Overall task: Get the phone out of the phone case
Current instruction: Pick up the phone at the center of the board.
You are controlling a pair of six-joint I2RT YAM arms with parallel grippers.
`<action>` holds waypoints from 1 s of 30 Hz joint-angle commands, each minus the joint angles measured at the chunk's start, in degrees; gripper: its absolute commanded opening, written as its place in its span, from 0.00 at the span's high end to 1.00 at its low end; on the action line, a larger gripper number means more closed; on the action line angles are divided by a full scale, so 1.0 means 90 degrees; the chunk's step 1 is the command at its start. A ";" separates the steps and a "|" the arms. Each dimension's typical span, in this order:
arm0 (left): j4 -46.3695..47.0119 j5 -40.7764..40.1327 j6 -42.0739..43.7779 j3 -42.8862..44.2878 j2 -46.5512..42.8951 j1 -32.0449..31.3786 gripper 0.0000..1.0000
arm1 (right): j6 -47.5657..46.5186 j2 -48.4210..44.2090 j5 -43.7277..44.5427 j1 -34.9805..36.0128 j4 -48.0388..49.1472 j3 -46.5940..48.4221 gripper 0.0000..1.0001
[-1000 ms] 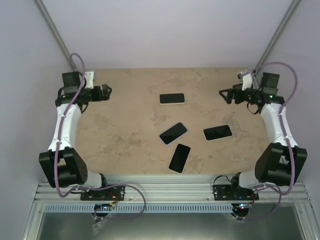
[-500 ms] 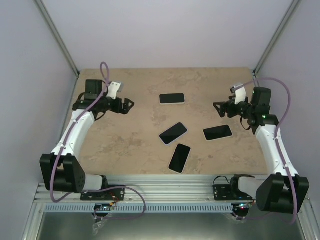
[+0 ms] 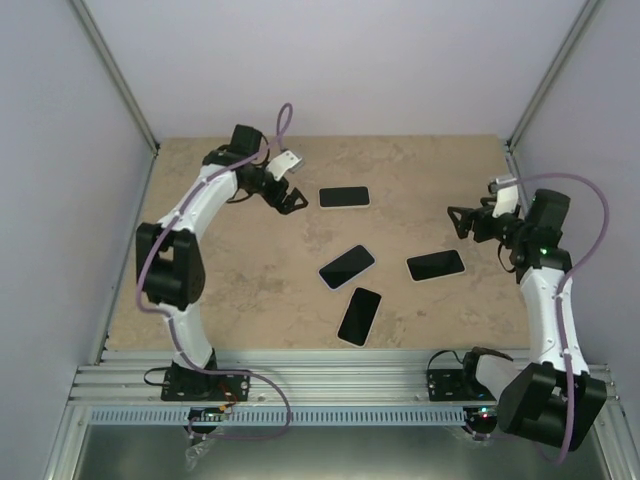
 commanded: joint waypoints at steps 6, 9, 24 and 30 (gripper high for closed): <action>-0.1161 0.0165 0.1286 0.2442 0.2206 -0.0188 0.01 | 0.0122 -0.0233 -0.0899 -0.0636 0.0400 -0.0293 0.02; -0.1229 0.0225 0.1292 0.2981 0.2781 -0.0200 0.00 | 0.0108 -0.0168 -0.0943 -0.0704 0.0425 -0.0285 0.02; -0.0789 -0.0029 0.1323 0.4038 0.4313 -0.0230 0.01 | -0.0041 -0.0047 -0.1036 -0.0855 0.0528 -0.0421 0.02; -0.0662 -0.0170 0.1488 0.4205 0.4575 -0.0359 0.01 | -0.0056 0.0048 -0.1138 -0.0912 0.0553 -0.0431 0.02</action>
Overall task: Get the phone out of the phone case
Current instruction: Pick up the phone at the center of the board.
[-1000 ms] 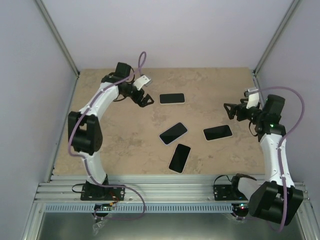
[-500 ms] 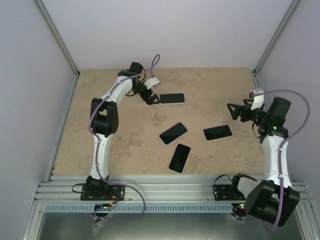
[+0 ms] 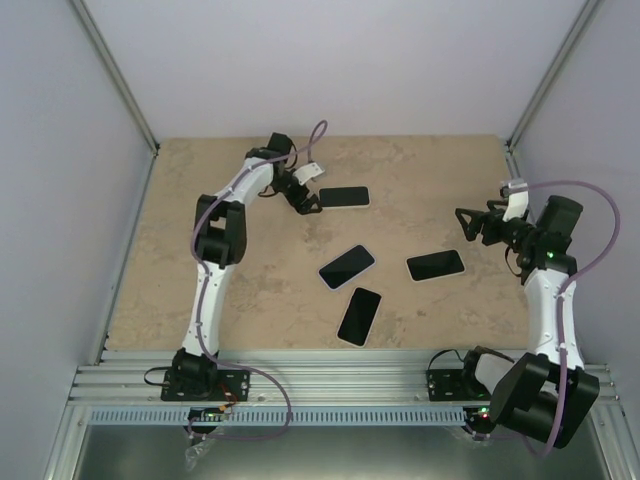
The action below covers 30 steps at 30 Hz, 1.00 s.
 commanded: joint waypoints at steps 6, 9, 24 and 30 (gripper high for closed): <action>-0.0257 -0.0642 0.0845 0.0864 0.0635 -0.0539 0.01 | -0.0085 0.0116 -0.0208 -0.0103 0.0201 -0.0096 0.02; -0.0384 -0.1013 0.1205 0.0980 0.0791 -0.0747 0.01 | -0.0094 0.0146 -0.0234 -0.0123 0.0186 -0.0077 0.02; -0.0446 -0.1499 0.1874 0.1257 0.1101 -0.1355 0.01 | -0.0102 0.0091 -0.0325 -0.0232 0.0147 -0.0084 0.02; -0.1094 -0.1654 0.1965 0.1251 0.1066 -0.1387 0.09 | -0.0143 0.0072 -0.0439 -0.0233 0.0129 -0.0037 0.02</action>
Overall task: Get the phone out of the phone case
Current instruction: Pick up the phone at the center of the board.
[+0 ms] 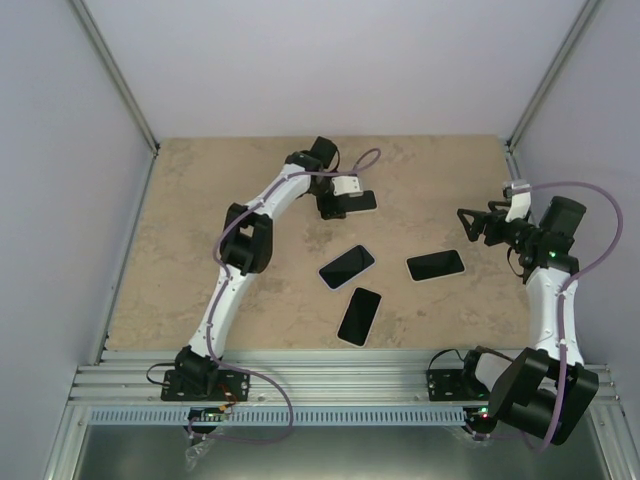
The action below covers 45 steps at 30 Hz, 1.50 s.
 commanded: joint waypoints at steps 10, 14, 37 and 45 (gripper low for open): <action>-0.0497 -0.0334 -0.0284 -0.1590 -0.0702 0.0031 0.22 | -0.0286 -0.0179 -0.0520 -0.0041 0.0038 0.0187 0.02; -0.0056 -0.0289 -0.0753 -0.2580 -0.1492 0.0346 0.26 | -0.0178 -0.0165 -0.0798 0.0023 0.0185 0.0333 0.02; -0.0134 0.0216 -0.1264 -0.3228 -0.2292 0.1246 0.01 | 0.0266 -0.0195 -0.0771 0.0652 0.0712 0.0474 0.02; -0.0655 0.0329 -0.0786 -0.2088 -0.1240 0.0797 0.01 | 0.0248 -0.0271 -0.0663 0.0652 0.0658 0.0493 0.02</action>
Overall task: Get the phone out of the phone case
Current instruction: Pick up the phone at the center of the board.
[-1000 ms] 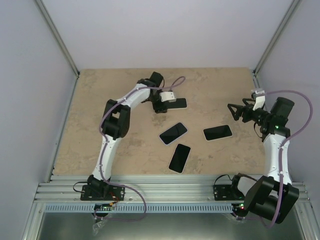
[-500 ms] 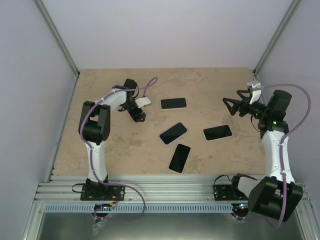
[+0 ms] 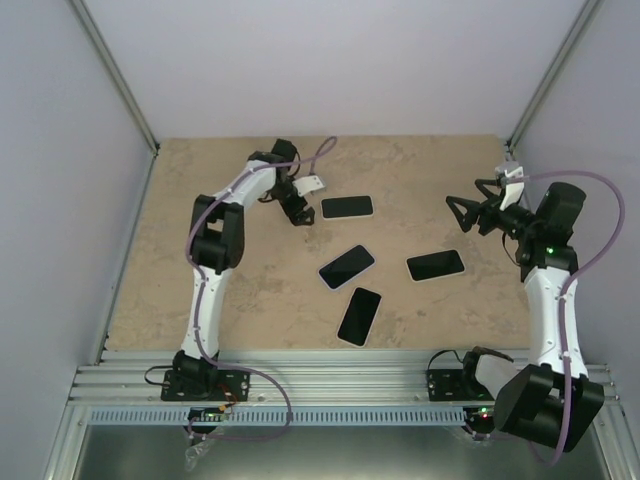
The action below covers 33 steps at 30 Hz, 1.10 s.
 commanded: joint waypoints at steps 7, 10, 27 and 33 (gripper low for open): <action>-0.0598 0.0235 0.0630 0.0766 0.0852 -0.0577 0.01 | 0.0021 -0.0126 0.0221 0.0008 0.0215 -0.0232 0.02; -0.0762 0.0271 0.0651 0.1342 0.1309 -0.0734 0.01 | 0.0000 -0.0170 0.0258 0.0008 0.0199 -0.0256 0.02; -0.1059 -0.0508 0.1346 0.2441 0.2281 -0.1360 0.07 | 0.0014 -0.0096 0.0319 -0.0001 0.0153 -0.0210 0.02; -0.1484 -0.0583 0.1293 0.2211 0.2238 -0.1381 0.32 | 0.0094 -0.0165 0.0294 -0.0002 0.0154 -0.0222 0.02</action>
